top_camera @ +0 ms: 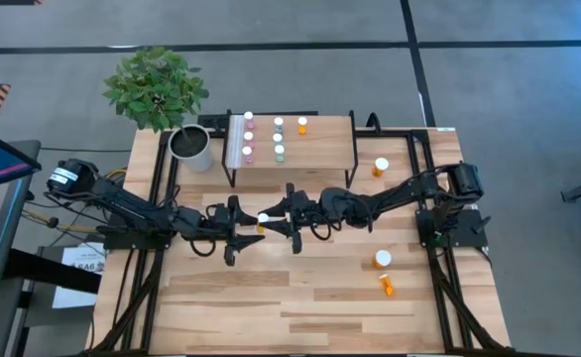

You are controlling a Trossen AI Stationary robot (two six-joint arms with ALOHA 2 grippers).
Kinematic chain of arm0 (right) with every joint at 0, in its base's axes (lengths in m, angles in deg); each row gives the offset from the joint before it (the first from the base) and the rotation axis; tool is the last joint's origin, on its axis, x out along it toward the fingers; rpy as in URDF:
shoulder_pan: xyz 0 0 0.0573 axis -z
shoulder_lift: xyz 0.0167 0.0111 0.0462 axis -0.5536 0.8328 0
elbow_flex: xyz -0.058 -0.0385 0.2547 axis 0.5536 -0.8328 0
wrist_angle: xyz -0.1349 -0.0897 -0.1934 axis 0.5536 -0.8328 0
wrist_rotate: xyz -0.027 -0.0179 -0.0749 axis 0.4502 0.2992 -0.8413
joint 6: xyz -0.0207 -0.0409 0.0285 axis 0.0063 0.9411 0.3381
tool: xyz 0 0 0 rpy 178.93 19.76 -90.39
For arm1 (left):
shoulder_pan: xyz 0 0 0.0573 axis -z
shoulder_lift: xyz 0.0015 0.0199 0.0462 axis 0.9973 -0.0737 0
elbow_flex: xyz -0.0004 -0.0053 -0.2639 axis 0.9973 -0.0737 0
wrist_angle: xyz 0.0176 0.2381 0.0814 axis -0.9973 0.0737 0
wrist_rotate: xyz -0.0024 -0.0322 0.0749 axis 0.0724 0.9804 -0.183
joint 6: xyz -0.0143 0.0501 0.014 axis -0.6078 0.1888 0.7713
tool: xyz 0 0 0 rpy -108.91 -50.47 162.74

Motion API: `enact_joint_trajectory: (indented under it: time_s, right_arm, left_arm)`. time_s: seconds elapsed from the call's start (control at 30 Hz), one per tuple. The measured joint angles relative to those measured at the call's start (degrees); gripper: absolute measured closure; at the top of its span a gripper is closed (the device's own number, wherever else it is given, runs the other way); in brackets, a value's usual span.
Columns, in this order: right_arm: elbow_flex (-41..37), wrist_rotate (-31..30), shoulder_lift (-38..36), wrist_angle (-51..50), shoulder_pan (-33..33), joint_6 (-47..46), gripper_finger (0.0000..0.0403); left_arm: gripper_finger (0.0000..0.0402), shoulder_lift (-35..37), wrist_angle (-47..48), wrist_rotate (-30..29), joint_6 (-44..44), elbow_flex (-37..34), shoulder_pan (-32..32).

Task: Pick and place medicine bottles onto shelf by color
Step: Put the left small orange pill bottle aligned with the other small orange pill bottle on the shelf

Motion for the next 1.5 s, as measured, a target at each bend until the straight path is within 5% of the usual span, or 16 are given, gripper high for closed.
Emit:
enact_joint_trajectory:
  time_s: [0.53,1.17,1.5]
  right_arm:
    - [0.0,0.0,0.0,-1.6,1.2,0.1,0.0258]
    - [0.0,0.0,-6.2,-10.3,4.4,3.0,0.026]
    - [0.0,0.0,-13.5,-19.0,6.8,7.6,0.0256]
  left_arm:
    - [0.01,0.0,6.8,-0.9,-4.2,0.0,-0.8]
    - [0.0096,9.8,29.4,-0.9,-10.1,0.0,-0.8]
    - [0.0096,9.7,31.4,-2.3,-10.9,0.0,-0.8]
